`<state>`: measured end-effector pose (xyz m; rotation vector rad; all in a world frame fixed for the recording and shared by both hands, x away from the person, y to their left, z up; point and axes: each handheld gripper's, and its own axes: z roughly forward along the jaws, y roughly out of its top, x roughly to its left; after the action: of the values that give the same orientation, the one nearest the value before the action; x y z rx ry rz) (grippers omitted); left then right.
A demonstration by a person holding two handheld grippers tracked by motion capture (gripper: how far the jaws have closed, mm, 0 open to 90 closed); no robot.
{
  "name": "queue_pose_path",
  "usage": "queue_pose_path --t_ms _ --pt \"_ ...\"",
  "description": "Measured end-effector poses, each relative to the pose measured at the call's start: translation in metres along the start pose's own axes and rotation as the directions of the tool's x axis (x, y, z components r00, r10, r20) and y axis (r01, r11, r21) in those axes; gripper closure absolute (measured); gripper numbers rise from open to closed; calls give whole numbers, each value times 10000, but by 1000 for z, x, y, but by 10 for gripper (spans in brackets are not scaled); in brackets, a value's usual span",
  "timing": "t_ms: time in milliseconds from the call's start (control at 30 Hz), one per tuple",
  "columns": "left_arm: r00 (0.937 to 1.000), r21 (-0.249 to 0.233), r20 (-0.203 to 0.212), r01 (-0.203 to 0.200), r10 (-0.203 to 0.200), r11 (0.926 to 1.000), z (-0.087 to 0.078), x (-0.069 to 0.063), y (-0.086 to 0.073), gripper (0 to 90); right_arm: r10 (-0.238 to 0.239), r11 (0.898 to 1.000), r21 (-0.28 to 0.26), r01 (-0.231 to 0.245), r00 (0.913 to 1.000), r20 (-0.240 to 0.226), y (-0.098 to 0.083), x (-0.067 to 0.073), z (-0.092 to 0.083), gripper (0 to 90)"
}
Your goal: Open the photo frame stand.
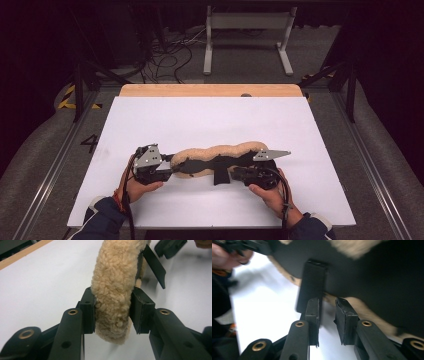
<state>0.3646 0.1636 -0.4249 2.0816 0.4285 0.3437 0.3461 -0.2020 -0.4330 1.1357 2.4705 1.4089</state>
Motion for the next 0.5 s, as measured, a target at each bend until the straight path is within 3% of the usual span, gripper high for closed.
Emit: queue_pose_path --t_ms 167,200,300,367,433,500 --pt "9998 39 54 -165 165 9999 -2 -3 0 610 -631 9970 -401 665 9947 809 -3 -1 -22 751" --pt "9998 58 58 -209 208 9998 -2 -4 1 610 -926 9944 -407 978 9891 1148 -4 0 -27 752" --pt "9996 91 121 -238 237 9997 -3 -6 1 610 -1966 9771 -367 2097 9551 2218 -9 2 -41 751" --pt "9996 89 170 -244 243 9997 -4 -7 1 610 -2191 9704 -429 2375 9414 2563 -13 3 -51 746" --pt "9993 151 255 -285 281 9995 -6 -10 1 610 -2329 9645 -484 2597 9224 3082 -15 1 -60 728" --pt "9989 209 285 -377 371 9991 -7 -12 1 610 -2107 9658 -761 2478 9215 3263 -18 -2 -69 695"
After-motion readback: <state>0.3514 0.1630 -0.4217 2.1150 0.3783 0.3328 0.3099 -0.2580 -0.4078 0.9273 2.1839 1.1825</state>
